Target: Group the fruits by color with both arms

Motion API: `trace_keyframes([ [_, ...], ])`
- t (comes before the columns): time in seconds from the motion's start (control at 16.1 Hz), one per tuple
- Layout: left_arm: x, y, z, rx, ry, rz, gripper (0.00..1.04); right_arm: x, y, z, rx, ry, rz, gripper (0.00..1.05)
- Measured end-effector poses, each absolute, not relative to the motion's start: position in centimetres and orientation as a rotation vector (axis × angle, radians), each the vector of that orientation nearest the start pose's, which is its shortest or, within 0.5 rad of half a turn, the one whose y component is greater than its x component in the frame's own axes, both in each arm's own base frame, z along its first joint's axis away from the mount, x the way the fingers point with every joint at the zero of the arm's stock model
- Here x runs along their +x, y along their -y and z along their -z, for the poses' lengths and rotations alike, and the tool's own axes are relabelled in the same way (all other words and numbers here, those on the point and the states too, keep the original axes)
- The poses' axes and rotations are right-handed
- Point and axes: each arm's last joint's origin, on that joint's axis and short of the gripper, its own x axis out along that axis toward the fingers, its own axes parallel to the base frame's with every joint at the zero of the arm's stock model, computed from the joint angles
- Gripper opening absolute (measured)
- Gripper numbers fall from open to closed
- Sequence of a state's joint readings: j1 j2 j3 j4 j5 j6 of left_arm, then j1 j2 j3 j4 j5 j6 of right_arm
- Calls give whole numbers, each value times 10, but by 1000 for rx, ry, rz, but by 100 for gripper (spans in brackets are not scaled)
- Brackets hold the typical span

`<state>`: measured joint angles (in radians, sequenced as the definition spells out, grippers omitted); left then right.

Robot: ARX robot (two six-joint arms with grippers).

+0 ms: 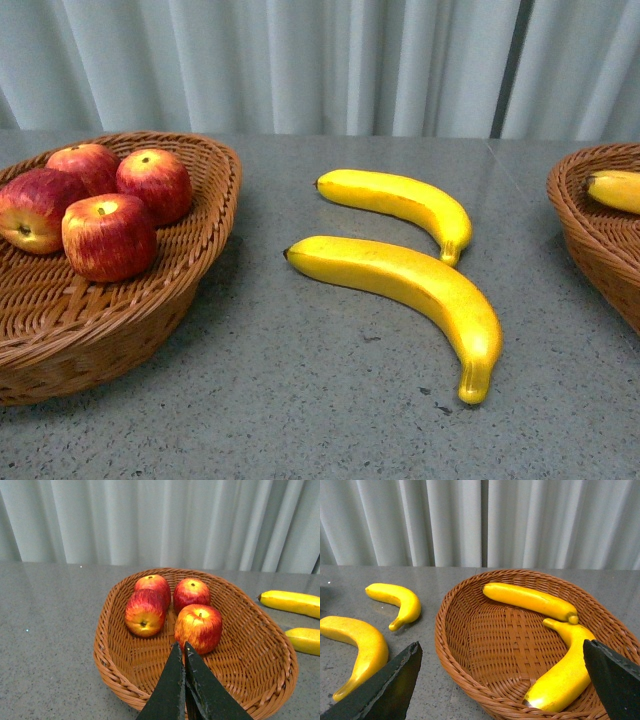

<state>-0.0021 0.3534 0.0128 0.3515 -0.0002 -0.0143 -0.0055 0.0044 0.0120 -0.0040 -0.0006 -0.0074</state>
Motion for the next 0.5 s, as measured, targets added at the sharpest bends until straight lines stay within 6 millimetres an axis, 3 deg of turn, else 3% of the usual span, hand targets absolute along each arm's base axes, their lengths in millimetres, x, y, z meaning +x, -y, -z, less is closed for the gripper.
trace_keyframes([
  [0.5,109,0,-170,-14,12,2,2,97,1,-167,-7,4,5,98],
])
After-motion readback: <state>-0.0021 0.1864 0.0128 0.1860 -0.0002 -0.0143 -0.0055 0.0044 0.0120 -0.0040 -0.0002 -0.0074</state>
